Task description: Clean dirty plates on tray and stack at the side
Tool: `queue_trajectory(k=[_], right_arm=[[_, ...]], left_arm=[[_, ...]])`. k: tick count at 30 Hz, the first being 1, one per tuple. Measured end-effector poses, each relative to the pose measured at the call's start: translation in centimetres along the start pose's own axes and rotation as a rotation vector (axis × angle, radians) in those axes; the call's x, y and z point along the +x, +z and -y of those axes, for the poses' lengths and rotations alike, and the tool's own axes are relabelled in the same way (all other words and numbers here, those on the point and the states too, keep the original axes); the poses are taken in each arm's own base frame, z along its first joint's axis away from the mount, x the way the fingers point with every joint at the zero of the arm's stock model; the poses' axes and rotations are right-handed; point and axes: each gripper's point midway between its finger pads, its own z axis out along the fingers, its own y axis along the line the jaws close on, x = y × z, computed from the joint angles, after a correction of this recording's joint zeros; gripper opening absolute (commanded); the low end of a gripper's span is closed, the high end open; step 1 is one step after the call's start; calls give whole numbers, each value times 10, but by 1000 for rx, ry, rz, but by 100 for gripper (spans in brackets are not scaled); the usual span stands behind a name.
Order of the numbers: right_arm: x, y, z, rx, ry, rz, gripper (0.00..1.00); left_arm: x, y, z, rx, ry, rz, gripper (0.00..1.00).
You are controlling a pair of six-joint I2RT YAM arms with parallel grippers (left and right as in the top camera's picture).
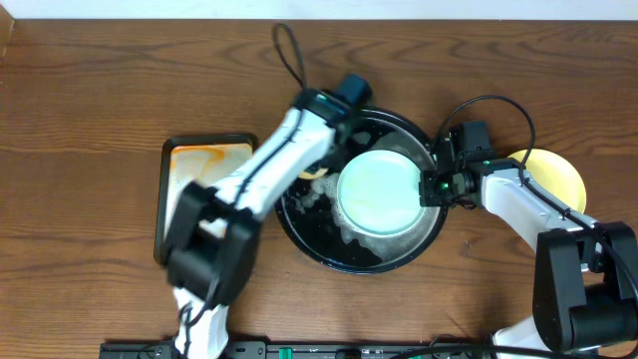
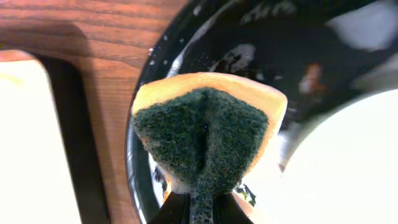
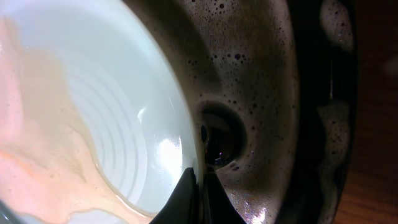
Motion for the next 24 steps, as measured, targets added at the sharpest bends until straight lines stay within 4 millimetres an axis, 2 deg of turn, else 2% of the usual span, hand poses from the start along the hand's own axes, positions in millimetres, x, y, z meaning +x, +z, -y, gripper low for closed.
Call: queue_trajectory(k=[4,7,10,12,14,17,19,24], right_arm=[[0,0,0,0,0,0,1],[0,0,0,0,0,0,1],[0,0,0,0,0,0,1],[0,0,0,0,0,0,1],[0,0,0,0,0,0,1],[0,0,0,0,0,0,1],[0,0,0,1,0,1,1],[0,0,0,3,0,1,1]], left_arm=[[-8,-45,-20,118,-55,37,8],[-5,-78,-52,151,-89,51,8],[0,-98,-85,153,-124,65,8],[2,-103,-110,138,-167,78,8],[11,-94,-133,115,-209,60,8],[27,-58,-165,72,-263,-3,8],[38,-30,-177,55,-281,-40,8],[66,20,-192,37,-303,-93,8]])
